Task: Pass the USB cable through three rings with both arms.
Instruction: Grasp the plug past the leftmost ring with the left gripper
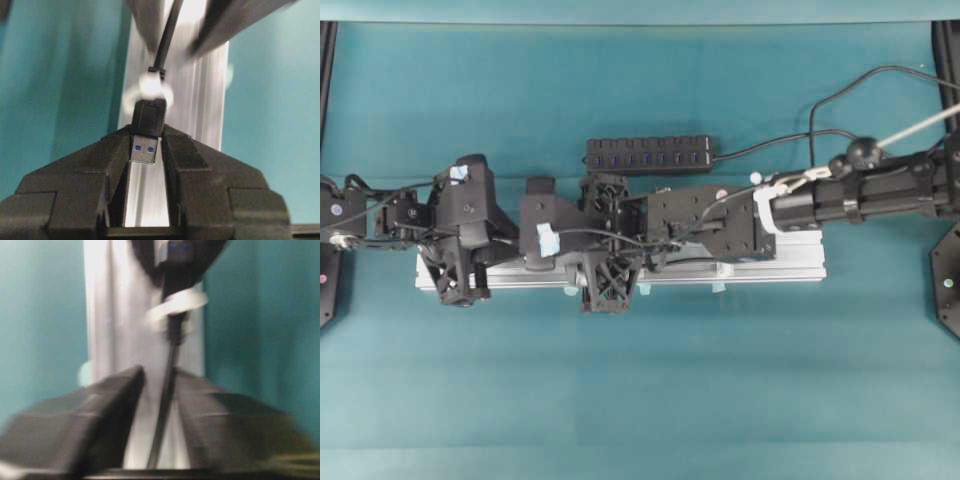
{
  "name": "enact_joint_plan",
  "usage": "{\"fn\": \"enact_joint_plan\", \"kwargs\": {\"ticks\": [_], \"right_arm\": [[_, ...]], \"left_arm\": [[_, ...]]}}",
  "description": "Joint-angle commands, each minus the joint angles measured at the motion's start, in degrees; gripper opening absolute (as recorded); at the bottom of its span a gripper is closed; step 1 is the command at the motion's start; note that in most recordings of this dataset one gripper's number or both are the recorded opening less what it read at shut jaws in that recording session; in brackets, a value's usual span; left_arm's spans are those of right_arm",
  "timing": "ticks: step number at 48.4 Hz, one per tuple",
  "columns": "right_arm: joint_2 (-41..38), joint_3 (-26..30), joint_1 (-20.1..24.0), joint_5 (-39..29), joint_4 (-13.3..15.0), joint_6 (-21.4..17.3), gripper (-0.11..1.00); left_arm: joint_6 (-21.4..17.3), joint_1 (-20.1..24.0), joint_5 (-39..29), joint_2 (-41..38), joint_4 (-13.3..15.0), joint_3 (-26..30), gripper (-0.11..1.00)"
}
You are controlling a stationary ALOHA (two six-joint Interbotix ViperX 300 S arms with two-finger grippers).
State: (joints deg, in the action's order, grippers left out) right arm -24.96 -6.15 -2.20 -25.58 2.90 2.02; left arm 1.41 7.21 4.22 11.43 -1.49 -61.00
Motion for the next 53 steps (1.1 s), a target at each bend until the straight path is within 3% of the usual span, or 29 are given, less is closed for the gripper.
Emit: {"fn": "enact_joint_plan", "kwargs": {"ticks": [1,8,12,33,53], "right_arm": [[1.9,0.1,0.2,-0.1,-0.1,-0.2,0.26],[3.3,-0.4,-0.1,-0.1,-0.1,-0.3,0.60],[4.0,-0.7,-0.3,-0.1,0.1,-0.3,0.68],[7.6,-4.2,-2.0,0.0,0.2,-0.4,0.68],[13.4,-10.1,-5.9,0.3,0.2,-1.1,0.68]], "left_arm": [[0.0,-0.1,-1.8,1.0,-0.1,0.1,0.22],[0.0,-0.1,-3.7,3.3,-0.1,-0.4,0.22],[0.1,-0.1,-4.1,4.7,-0.1,-0.7,0.22],[0.5,-0.3,-12.5,13.5,-0.1,-2.8,0.22],[0.6,-0.3,-15.6,22.9,-0.1,-2.2,0.22]]}}
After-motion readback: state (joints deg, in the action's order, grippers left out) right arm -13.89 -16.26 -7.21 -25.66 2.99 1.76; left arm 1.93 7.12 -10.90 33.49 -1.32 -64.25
